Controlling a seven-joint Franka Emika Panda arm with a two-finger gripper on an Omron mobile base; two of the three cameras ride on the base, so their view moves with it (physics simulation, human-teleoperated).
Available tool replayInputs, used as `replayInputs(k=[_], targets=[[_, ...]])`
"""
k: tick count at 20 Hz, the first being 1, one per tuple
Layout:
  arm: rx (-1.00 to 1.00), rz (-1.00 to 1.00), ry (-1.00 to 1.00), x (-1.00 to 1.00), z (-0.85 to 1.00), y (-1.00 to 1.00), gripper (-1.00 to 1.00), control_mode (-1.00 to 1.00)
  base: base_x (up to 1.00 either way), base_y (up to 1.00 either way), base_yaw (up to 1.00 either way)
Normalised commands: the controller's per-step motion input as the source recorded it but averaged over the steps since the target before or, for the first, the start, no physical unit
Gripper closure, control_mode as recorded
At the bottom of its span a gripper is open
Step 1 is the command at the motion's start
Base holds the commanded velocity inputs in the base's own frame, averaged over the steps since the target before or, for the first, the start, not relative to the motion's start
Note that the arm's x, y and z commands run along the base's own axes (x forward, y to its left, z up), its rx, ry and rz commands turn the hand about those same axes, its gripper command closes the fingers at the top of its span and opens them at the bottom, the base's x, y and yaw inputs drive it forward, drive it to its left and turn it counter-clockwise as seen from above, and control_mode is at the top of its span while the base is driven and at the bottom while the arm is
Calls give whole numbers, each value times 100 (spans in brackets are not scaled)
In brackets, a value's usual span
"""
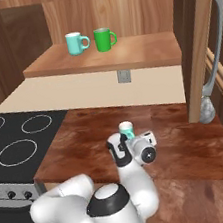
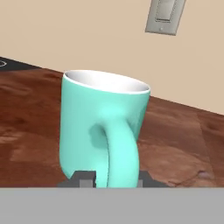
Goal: Pick the mug on the counter and place it in the cabinet with the handle facing the right, like the mugs already inside.
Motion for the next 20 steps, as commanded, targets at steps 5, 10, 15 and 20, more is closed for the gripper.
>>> replayInputs(k=[5, 10, 15, 20], targets=[[-6, 5, 1, -53, 34, 21, 100, -100, 0, 0, 0], [-11, 6, 4, -42, 31, 30, 100, -100, 0, 0, 0], [3, 8, 16, -9, 67, 8, 100, -100, 0, 0, 0], [17, 18, 22, -17, 37, 9, 100, -100, 0, 0, 0]])
